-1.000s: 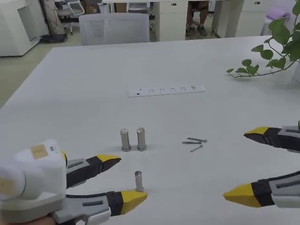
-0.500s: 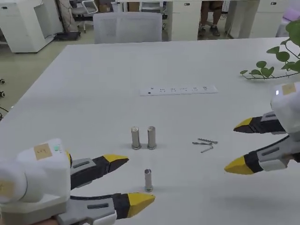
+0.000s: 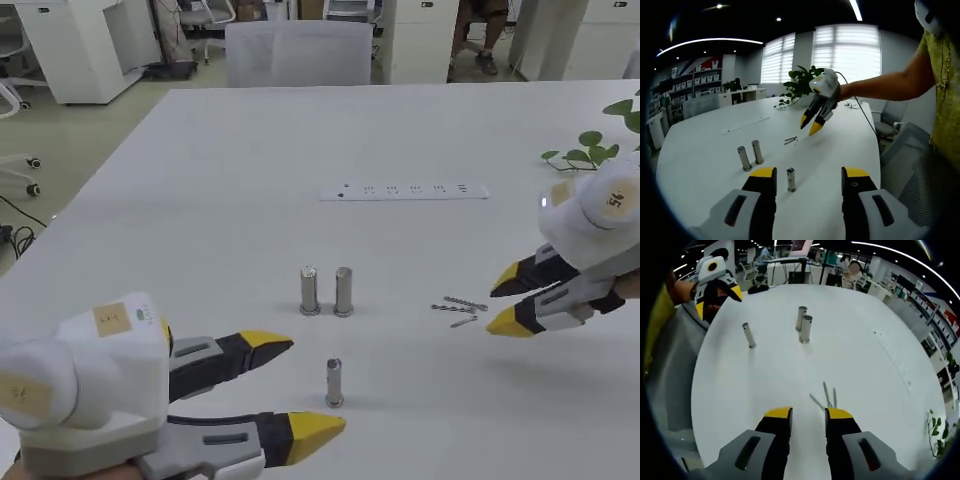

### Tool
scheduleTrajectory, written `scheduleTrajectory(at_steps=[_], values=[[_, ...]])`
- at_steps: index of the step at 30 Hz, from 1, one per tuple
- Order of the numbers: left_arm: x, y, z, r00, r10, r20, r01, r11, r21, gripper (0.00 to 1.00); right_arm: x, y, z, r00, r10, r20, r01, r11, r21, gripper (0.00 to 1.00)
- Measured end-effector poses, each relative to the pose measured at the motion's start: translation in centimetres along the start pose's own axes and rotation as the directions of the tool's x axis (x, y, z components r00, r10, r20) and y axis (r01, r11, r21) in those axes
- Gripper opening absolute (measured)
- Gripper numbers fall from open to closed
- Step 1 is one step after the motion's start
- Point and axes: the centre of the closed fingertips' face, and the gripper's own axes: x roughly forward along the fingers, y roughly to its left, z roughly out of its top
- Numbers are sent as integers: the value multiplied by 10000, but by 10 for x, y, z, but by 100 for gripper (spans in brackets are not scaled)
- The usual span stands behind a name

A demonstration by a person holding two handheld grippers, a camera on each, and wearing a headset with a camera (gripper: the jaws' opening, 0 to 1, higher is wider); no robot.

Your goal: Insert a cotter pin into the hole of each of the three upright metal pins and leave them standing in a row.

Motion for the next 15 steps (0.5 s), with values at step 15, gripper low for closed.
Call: scheduleTrajectory(at_steps=[15], values=[[-2, 3, 0, 9999, 100, -22, -100, 9999, -61, 46, 32, -8, -9, 9930, 497, -1071, -584, 9951, -793, 14]])
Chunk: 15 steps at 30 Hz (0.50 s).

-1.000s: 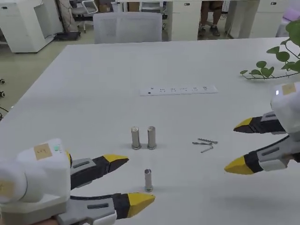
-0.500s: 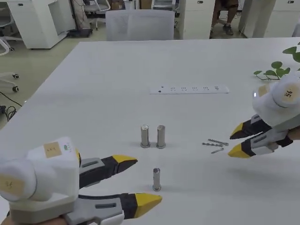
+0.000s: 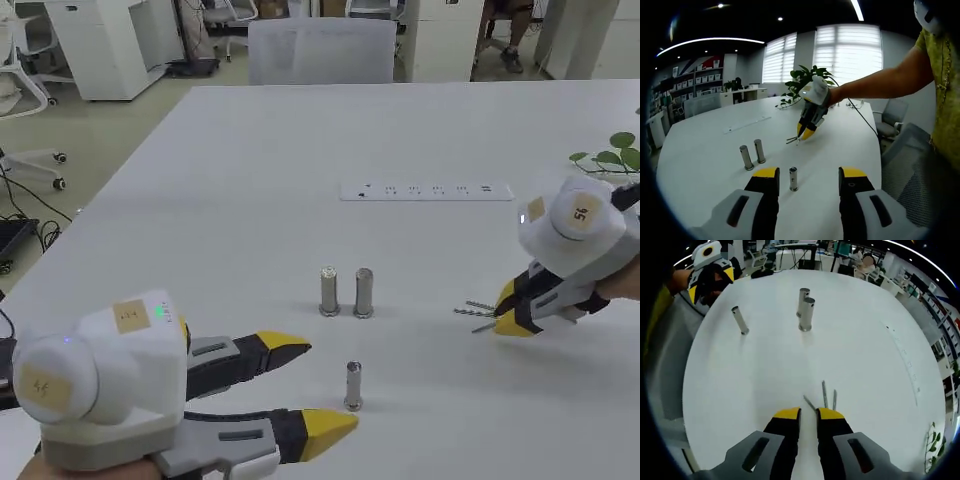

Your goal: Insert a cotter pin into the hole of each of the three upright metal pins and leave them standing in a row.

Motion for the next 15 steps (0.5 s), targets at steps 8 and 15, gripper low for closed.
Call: scheduleTrajectory(at_steps=[8, 15], values=[[-2, 1, -2, 10000, 58, -33, -59, 9999, -107, 45, 9, -2, -4, 9993, 249, -290, -252, 9996, -108, 15], [-1, 0, -3, 10000, 32, -26, -32, 9998, -201, 44, 10, -5, -8, 9986, 367, -383, -361, 9992, 166, 16]])
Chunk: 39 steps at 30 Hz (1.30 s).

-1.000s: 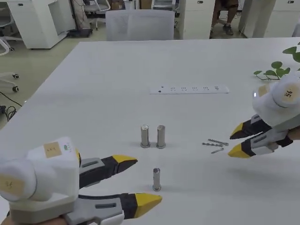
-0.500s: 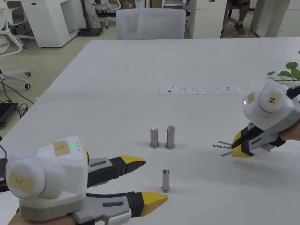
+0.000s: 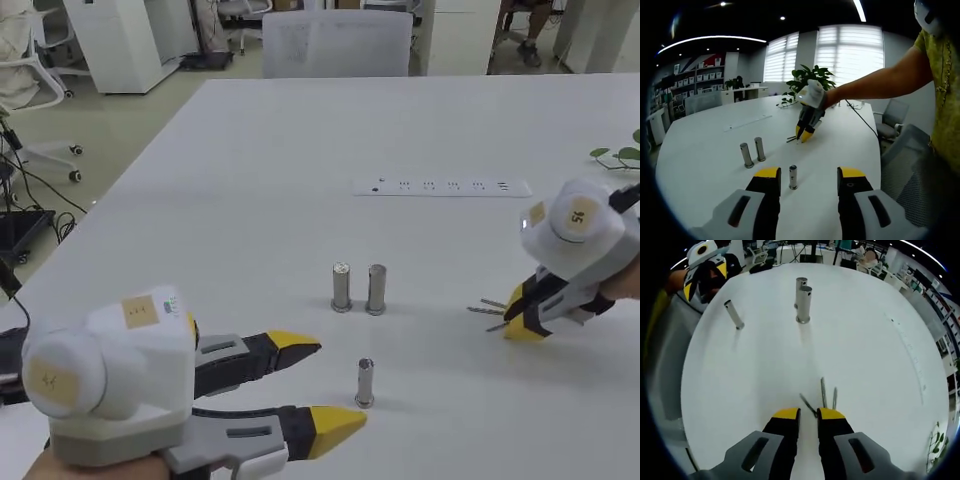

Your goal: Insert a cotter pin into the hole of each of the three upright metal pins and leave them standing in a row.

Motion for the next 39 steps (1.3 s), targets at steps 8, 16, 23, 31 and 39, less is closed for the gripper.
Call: scheduleTrajectory(at_steps=[8, 16, 23, 31, 39], values=[[0, -1, -1, 10000, 17, 27, -17, 10000, -72, 43, -1, 6, -6, 9986, 367, -380, -351, 9985, 428, 14], [0, -2, -1, 10000, -23, 46, 23, 10000, -74, 42, 1, 9, -5, 9922, 520, -1129, -544, 9984, -183, 11], [0, -2, 1, 9999, -43, 95, 44, 9999, -98, 41, 0, 7, -8, 9753, 656, -2108, -862, 9922, -901, 11], [-1, -1, 0, 9999, -13, 118, 14, 9999, -113, 40, 1, 4, -10, 9605, 706, -2691, -1143, 9820, -1502, 7], [-2, 1, 1, 9999, 49, 163, -47, 9999, -137, 40, 1, 4, -10, 9624, 532, -2663, -961, 9839, -1505, 7]])
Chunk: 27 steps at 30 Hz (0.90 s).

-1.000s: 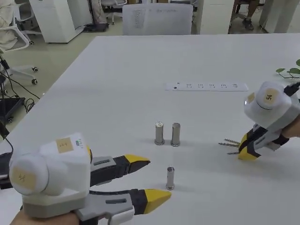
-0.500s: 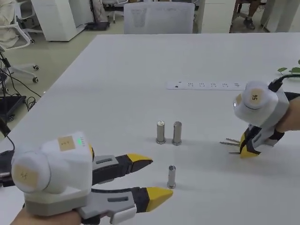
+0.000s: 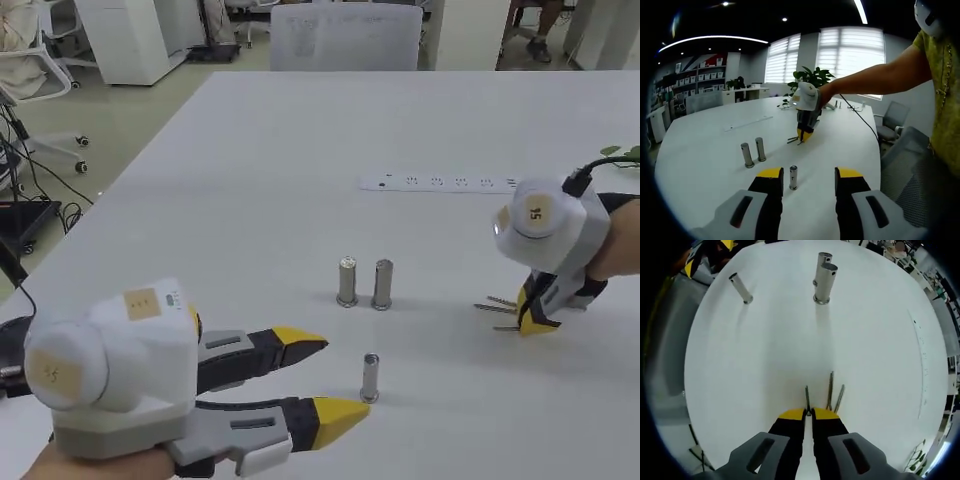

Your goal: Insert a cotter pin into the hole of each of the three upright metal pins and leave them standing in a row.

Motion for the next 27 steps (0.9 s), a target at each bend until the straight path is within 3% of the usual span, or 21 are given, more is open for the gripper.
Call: scheduleTrajectory(at_steps=[3, 9, 12, 17, 25, 27], values=[[0, 0, 1, 10000, 18, 33, -18, 10000, -6, 39, 0, -2, 0, 9995, -311, 29, 311, 9995, -71, 5], [-1, 0, 2, 10000, 32, 6, -32, 10000, 62, 39, -1, -4, -1, 9987, -470, 212, 468, 9988, 108, 3], [-1, -1, 2, 10000, 25, 6, -25, 10000, 79, 38, -1, -5, -1, 9983, -483, 322, 465, 9974, 542, 2], [-2, -2, 4, 10000, 1, -18, 0, 9998, 175, 38, -6, 0, -2, 9986, -292, 452, 242, 9940, 1065, 1], [-1, -5, 10, 9999, -164, 41, 162, 9991, 398, 37, -19, 21, 6, 9983, 156, 570, -234, 9900, 1392, 1], [0, -7, 12, 9997, -220, 83, 216, 9987, 462, 37, -25, 29, 13, 9955, 384, 866, -515, 9865, 1555, 1]])
